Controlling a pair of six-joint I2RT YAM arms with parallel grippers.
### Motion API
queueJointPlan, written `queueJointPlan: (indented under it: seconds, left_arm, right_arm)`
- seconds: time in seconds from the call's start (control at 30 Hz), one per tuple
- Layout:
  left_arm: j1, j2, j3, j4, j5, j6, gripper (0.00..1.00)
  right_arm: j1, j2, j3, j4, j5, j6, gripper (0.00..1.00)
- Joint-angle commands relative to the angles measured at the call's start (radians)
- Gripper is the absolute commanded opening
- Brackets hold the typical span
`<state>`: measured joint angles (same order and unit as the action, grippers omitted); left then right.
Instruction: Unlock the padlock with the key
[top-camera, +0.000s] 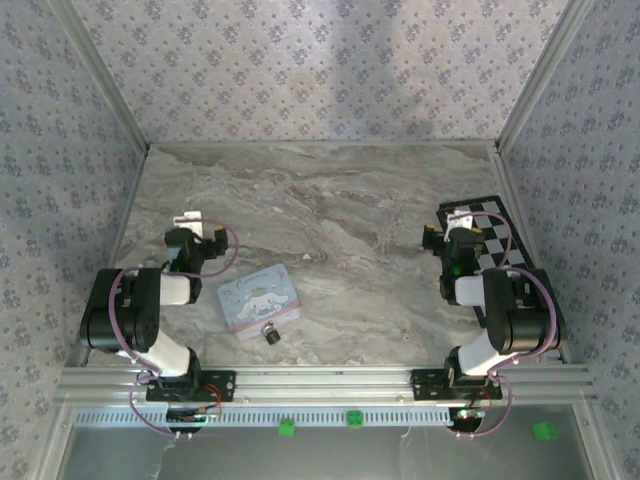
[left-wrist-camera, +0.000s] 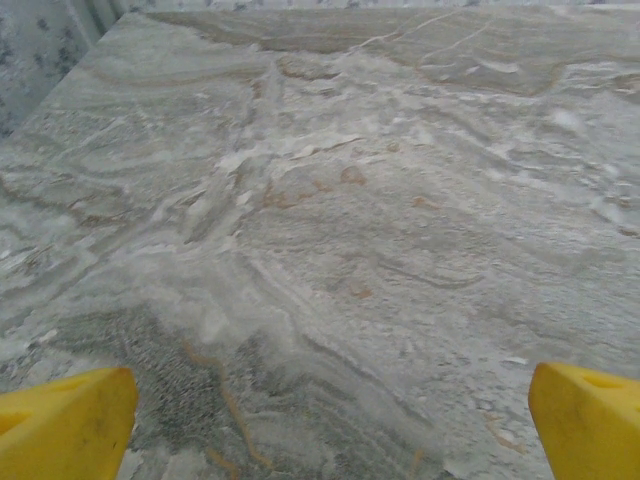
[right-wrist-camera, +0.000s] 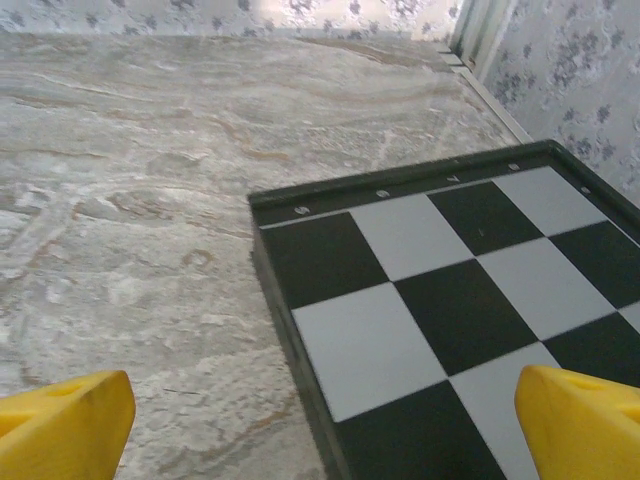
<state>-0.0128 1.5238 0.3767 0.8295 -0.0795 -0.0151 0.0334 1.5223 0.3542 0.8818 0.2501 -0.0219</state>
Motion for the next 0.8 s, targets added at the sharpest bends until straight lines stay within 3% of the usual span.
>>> queueJointPlan:
  seconds: [0.0,0.13,0.3,0.37,0.47,0.6,0.7,0.77]
  left_arm:
    - [0.004,-0.114,-0.022,-0.018,0.095,0.041,1.0]
    - [-0.004,-0.274,0.0,-0.213,0.091,0.003,1.0]
    - [-0.018,-0.483,0.014,-0.336,0.208,-0.02,1.0]
    - [-0.017,-0.567,0.051,-0.457,0.191,-0.093,1.0]
    - [-0.018,-0.68,0.116,-0.674,0.034,-0.353,1.0]
    - [-0.017,-0.763,0.202,-0.925,0.132,-0.476,1.0]
    - [-0.015,-0.823,0.234,-1.107,0.133,-0.602,1.0]
    - [-0.016,-0.867,0.244,-1.224,0.127,-0.677,1.0]
  right_arm:
    - [0.028,-0.01,-0.051,0.107,0.009,-0.041,0.99]
    - [0.044,-0.091,-0.108,0.146,0.02,-0.059,0.99]
    - [0.096,-0.381,-0.113,-0.11,0.035,-0.071,0.99]
    - [0.1,-0.519,-0.104,-0.24,0.021,-0.054,0.99]
    - [0.101,-0.744,-0.037,-0.509,-0.012,0.075,0.99]
    - [0.11,-0.936,0.045,-0.786,-0.086,0.299,0.99]
    - [0.111,-1.001,0.103,-0.963,-0.125,0.478,0.99]
    - [0.097,-1.033,0.145,-1.118,-0.232,0.609,0.99]
